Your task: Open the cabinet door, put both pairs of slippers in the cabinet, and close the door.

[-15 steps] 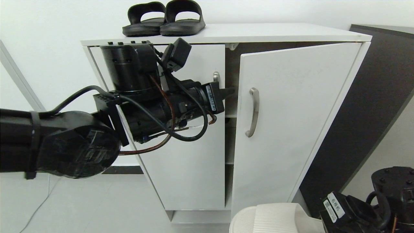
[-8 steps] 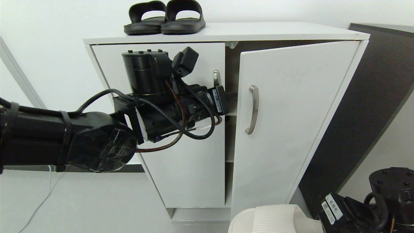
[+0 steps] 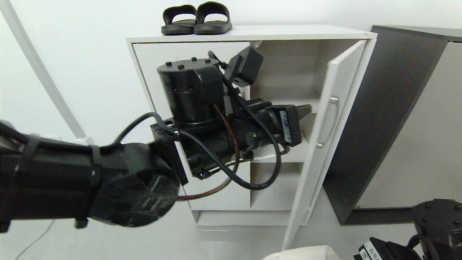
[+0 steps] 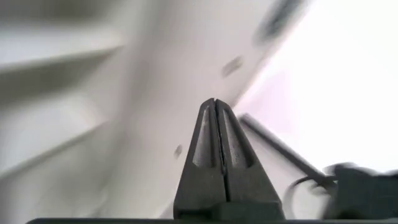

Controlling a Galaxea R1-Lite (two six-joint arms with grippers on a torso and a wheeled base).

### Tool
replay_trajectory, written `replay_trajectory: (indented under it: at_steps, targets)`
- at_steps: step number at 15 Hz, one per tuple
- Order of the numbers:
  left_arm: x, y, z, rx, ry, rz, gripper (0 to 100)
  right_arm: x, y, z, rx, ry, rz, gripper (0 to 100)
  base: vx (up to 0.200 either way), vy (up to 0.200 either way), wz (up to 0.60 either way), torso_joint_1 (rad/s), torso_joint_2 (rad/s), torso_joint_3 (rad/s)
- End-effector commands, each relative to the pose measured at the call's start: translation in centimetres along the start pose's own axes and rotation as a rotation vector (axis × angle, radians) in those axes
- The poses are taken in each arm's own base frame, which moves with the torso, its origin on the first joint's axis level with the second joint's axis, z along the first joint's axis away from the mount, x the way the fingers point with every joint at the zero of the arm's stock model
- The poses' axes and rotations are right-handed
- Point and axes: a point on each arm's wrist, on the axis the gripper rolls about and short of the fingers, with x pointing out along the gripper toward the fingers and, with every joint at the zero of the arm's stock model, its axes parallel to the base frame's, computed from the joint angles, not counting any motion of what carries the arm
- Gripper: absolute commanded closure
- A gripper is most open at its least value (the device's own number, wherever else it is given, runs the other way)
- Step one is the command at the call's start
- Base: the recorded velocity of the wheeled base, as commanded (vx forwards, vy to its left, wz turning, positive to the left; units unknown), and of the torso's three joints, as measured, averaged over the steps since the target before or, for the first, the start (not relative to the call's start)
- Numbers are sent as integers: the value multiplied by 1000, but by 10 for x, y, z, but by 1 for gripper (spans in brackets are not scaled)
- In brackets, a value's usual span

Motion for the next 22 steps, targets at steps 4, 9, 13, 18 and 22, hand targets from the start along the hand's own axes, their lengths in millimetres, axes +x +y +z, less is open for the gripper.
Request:
replay_trajectory:
  at_steps: [4,9,13,18,22]
  targets:
    - [28,3,-29,1,-87,-46,100,1,1,-1,-1,3,6,100,0,0,0,0,0,0]
    - [-54,-16,28,-44,-62,79,100,-3,-5,2,5,-13,-41,100,0,0,0,0,0,0]
    - [-186,7,77,36,-58,567,100,-13,-17,12,156,-22,-407,100,0,0,0,0,0,0]
    - [-312,-34,60,99,-125,1110,100,-6,-38,40,281,-130,-678,100,0,0,0,0,0,0]
    - [-363,-54,-35,153,-119,1439,100,9,-54,32,319,-62,-817,100,0,0,0,0,0,0]
